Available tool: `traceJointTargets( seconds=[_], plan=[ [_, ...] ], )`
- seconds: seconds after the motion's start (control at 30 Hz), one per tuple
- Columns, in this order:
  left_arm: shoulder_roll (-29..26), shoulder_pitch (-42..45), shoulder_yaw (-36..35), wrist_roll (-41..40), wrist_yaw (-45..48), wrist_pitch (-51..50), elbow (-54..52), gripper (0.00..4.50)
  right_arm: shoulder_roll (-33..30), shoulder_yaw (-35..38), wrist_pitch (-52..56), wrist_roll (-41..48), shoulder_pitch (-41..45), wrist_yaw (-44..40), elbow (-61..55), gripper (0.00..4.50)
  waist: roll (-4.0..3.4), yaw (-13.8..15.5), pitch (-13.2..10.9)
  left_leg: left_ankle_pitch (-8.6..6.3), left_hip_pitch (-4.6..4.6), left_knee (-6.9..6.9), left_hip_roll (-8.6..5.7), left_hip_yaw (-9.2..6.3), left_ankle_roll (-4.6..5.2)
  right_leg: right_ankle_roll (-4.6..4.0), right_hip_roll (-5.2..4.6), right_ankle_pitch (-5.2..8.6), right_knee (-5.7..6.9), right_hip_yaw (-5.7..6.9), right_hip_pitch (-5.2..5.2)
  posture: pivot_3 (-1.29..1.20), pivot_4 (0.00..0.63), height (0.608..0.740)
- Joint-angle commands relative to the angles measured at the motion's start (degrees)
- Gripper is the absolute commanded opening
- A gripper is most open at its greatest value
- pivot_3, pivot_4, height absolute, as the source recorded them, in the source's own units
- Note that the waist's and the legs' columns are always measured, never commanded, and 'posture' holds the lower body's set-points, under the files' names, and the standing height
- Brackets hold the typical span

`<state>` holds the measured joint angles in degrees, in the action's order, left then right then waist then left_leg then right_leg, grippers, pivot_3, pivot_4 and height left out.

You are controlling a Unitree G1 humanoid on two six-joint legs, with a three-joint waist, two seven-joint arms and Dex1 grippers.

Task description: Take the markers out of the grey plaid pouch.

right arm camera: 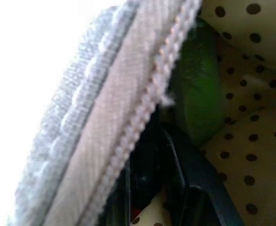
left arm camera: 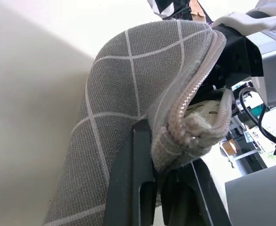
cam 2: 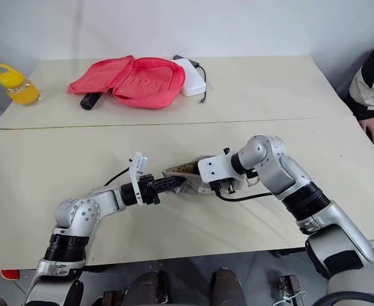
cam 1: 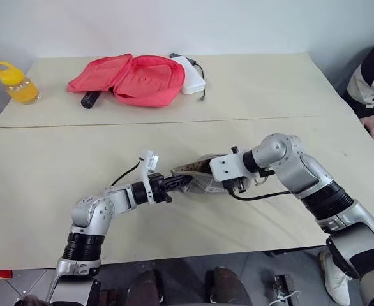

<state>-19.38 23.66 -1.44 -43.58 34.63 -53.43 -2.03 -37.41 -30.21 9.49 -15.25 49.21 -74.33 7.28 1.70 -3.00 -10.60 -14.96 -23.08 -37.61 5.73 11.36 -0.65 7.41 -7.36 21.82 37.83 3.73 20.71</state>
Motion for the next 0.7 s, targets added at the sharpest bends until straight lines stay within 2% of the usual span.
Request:
traceJointTargets(
  seconds=[0.03, 0.3, 0.4, 0.53, 0.7],
  plan=[
    [-0.73, -1.07, -0.26, 2.13, -0.51, 1.80, -1.79, 0.00, -0.79, 2.42, -0.24, 1.35, -0.88, -0.19, -0.07, 0.55, 0.00, 0.01, 0.00, 0.00, -0.01, 0.00, -0.01, 0.00, 0.00, 0.00, -0.01, 0.00, -0.01, 0.00, 0.00, 0.00, 0.150, 0.740],
    [-1.00, -1.32, 0.06, 2.36, -0.30, 2.12, -5.74, 0.00, -0.12, 13.68, 6.89, 12.21, -1.60, 2.41, -4.78, 0.55, 0.00, 0.22, -0.02, 0.00, -0.22, 0.24, -0.04, 0.06, 0.00, 0.01, -0.04, 0.00, -0.02, -0.03, 0.33, 0.00, 0.150, 0.740],
    [-0.32, -1.59, 0.04, 1.03, -0.33, 1.29, -7.50, 0.00, -1.75, 14.39, 8.60, 12.47, -2.88, 2.58, -6.71, 0.55, 0.00, 0.42, -0.02, 0.00, -0.23, 0.43, -0.06, 0.08, -0.02, 0.01, -0.03, 0.00, -0.05, -0.03, 0.45, 0.00, 0.150, 0.740],
    [-0.01, -1.41, 0.43, 2.35, -1.40, 2.14, -7.77, 0.00, 0.73, 17.25, 13.61, 17.73, -3.70, 3.91, -9.95, 0.55, 0.01, 0.63, -0.02, 0.00, -0.37, 0.48, -0.06, 0.15, -0.03, 0.01, -0.03, 0.00, -0.07, -0.06, 0.66, 0.00, 0.150, 0.740],
    [1.74, 0.01, -1.33, 3.96, -3.84, 5.35, -5.47, 0.00, -2.40, 18.61, 18.86, 24.93, -5.49, -1.69, -16.60, 0.55, 0.00, 1.05, -0.03, 0.00, -0.39, 0.41, -0.05, 0.18, -0.03, 0.01, -0.02, 0.00, -0.06, -0.08, 0.67, 0.00, 0.150, 0.740]
  ],
)
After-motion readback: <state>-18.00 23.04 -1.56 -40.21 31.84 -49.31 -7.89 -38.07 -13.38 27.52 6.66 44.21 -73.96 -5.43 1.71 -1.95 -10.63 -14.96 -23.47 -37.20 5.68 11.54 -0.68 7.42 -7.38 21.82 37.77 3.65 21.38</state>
